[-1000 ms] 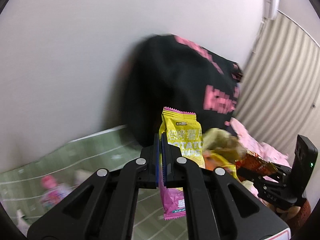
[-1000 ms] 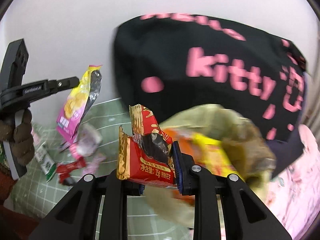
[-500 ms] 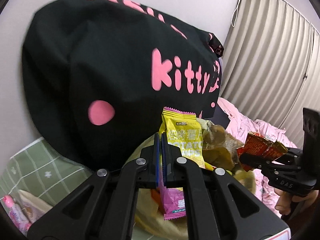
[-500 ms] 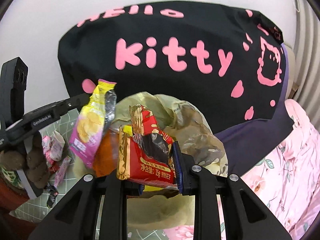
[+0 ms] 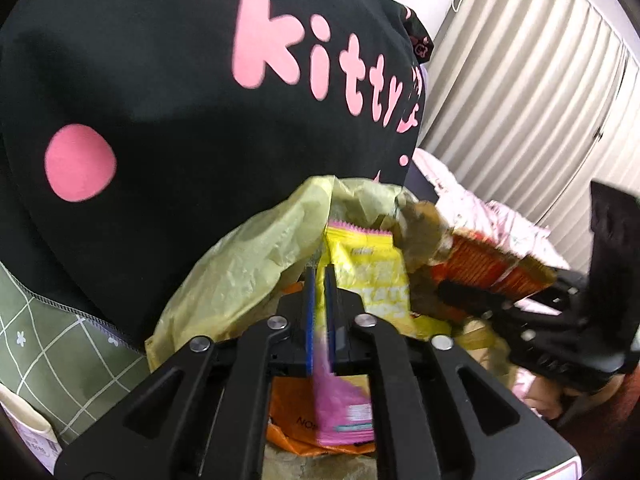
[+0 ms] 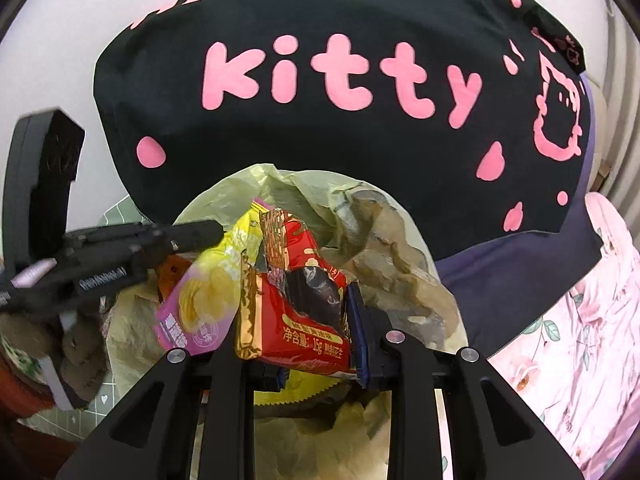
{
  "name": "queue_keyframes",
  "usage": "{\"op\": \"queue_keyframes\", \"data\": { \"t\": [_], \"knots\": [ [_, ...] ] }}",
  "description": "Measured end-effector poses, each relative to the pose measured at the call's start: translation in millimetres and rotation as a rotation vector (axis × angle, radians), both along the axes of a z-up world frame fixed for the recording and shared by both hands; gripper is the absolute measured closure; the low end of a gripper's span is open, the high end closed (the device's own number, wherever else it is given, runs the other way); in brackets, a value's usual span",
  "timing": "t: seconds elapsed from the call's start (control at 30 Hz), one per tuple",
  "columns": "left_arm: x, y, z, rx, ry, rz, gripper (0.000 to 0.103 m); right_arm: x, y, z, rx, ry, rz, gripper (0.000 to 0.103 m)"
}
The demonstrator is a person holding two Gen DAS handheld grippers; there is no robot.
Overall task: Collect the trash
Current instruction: 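Open both grippers to drop the items into the trash bag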
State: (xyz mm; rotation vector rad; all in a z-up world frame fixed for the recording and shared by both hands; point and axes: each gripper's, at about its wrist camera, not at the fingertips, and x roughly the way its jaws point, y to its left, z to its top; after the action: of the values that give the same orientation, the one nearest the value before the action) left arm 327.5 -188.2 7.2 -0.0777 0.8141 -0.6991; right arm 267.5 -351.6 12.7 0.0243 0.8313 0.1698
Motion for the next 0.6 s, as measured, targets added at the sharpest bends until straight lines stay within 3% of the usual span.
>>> {"op": "queue_keyframes", "data": {
  "t": [0.07,0.17,0.33,0.6],
  "knots": [
    [0.3,4.3,6.8,-0.021,-0.001,0.001,0.078,0.2,3.6,0.0,-0.007,-0.001,0.002,0.068],
    [-3.7,18.9,18.0,-0.083,0.002,0.013,0.066,-1.9,8.7,0.2,-0.022,-0.004,0.001,0.065],
    [-9.7,40.8,28.1,-0.09,-0.025,0.07,0.06,-10.4,16.3,3.1,-0.026,-0.014,-0.005,0.053],
    [-23.9,81.9,18.2,-0.071,-0.021,0.142,0.058,-35.8,36.5,19.0,-0.03,-0.067,-0.007,0.05]
  ]
}}
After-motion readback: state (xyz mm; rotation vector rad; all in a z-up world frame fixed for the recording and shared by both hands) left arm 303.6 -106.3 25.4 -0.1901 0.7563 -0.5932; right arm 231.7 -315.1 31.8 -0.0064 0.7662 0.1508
